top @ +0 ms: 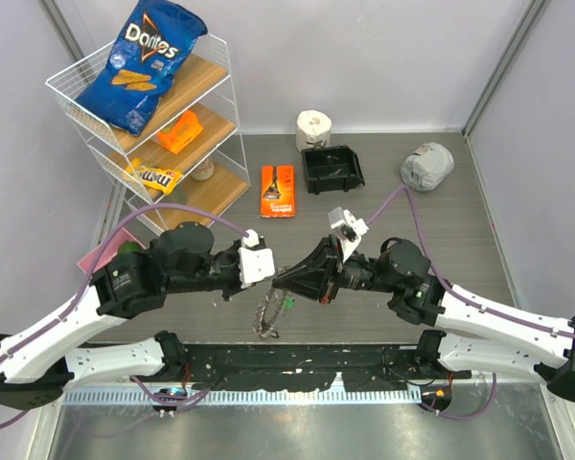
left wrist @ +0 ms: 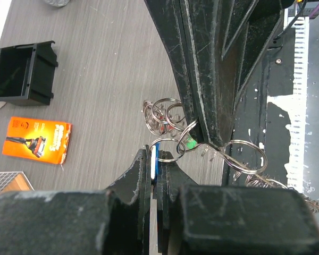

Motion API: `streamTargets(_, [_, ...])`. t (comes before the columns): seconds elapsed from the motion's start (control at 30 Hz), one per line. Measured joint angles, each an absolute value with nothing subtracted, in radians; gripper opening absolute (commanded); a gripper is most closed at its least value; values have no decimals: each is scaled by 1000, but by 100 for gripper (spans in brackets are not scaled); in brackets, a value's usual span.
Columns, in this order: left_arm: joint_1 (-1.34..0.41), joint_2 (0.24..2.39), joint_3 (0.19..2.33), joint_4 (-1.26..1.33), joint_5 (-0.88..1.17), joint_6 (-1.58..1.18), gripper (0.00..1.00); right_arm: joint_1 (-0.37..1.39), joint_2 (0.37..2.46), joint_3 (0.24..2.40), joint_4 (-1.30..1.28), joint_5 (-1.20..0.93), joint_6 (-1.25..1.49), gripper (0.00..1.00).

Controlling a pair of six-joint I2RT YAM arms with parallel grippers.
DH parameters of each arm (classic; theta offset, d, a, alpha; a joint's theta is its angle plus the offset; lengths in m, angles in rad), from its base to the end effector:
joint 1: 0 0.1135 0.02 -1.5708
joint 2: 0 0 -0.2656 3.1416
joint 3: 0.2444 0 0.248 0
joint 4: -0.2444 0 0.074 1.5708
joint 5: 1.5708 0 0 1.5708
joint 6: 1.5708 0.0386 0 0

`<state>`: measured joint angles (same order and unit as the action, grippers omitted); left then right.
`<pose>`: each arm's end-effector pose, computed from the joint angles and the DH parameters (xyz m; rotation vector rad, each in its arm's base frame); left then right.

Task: Remove the keys from the keyring
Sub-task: Remove the key from the keyring.

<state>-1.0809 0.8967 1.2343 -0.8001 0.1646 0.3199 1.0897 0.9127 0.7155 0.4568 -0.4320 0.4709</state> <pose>0.0705 -0.1456 0.4073 1.4253 1.5256 -0.6389 0.0832 0.1942 0.3633 -0.8452 1.2697 1.5705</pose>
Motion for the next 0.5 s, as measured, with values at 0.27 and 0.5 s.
streamTargets(0.27, [-1083,899,1261,-814,157,329,0,1089,921,716,489,-436,490,5])
streamTargets(0.5, [-1085,899,1284,-822,149,349,0,1085,949,716,500,-451,516,5])
